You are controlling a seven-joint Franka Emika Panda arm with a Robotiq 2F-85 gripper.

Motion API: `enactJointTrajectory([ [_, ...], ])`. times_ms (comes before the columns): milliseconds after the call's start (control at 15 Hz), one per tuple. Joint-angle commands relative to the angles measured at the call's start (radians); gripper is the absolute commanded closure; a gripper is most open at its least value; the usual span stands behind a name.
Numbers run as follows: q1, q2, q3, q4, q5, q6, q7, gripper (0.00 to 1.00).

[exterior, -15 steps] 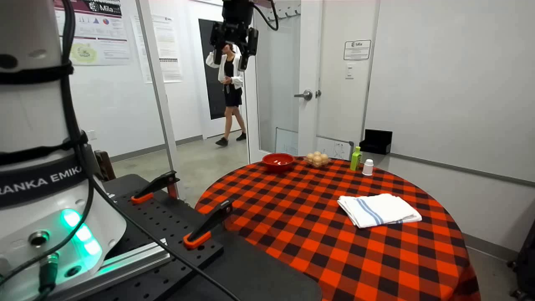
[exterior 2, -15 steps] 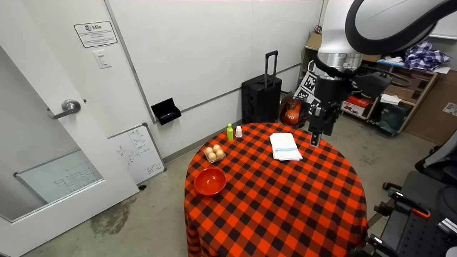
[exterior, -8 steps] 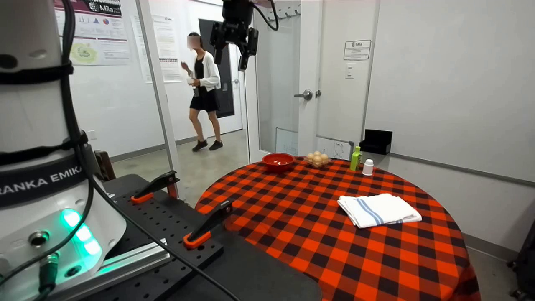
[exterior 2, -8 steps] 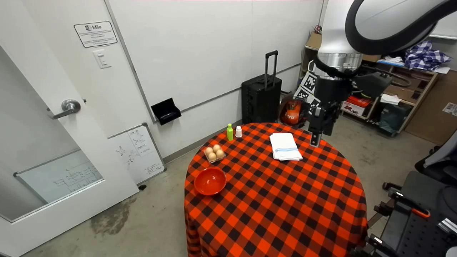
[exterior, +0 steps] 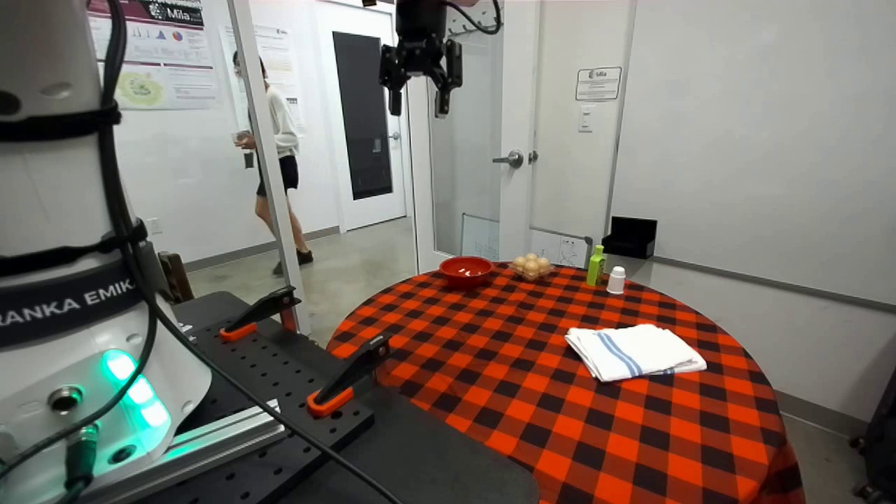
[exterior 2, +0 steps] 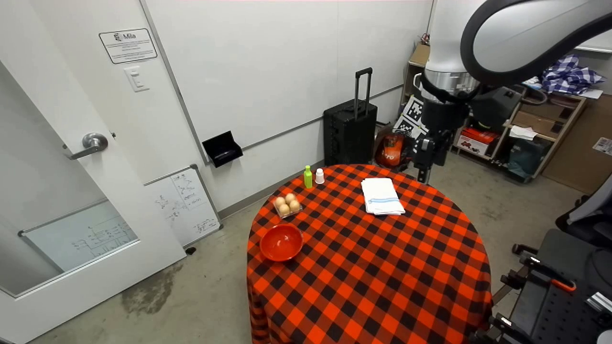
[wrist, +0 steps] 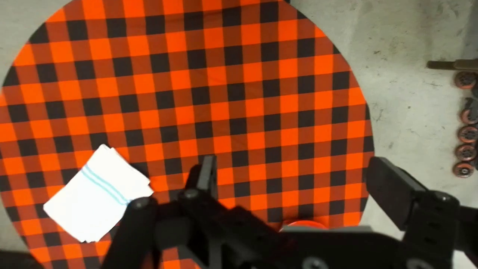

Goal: Straighten the towel

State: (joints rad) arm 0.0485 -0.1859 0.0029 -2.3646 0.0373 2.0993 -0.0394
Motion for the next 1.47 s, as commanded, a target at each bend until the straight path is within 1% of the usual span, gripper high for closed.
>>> enactJointTrajectory([
  [0,-0.049,0.095,0.011,0.081,-0.178,0.057,0.085,0.0],
  [133,-0.064,0.146,0.006,0.118,-0.263,0.101,0.117,0.0],
  [200,-0.067,0.18,0.002,0.141,-0.283,0.129,0.123,0.0],
  [400,-0.07,0.258,-0.009,0.212,-0.266,0.167,0.119,0.0],
  [533,-0.07,0.311,-0.017,0.257,-0.283,0.223,0.131,0.0],
  [667,-0.067,0.373,-0.033,0.308,-0.338,0.268,0.146,0.0],
  [800,-0.063,0.436,-0.055,0.356,-0.398,0.289,0.156,0.0],
  [1000,-0.061,0.541,-0.087,0.415,-0.459,0.297,0.136,0.0],
  [1133,-0.059,0.621,-0.11,0.449,-0.492,0.304,0.128,0.0],
  [1400,-0.065,0.784,-0.148,0.524,-0.521,0.332,0.094,0.0],
])
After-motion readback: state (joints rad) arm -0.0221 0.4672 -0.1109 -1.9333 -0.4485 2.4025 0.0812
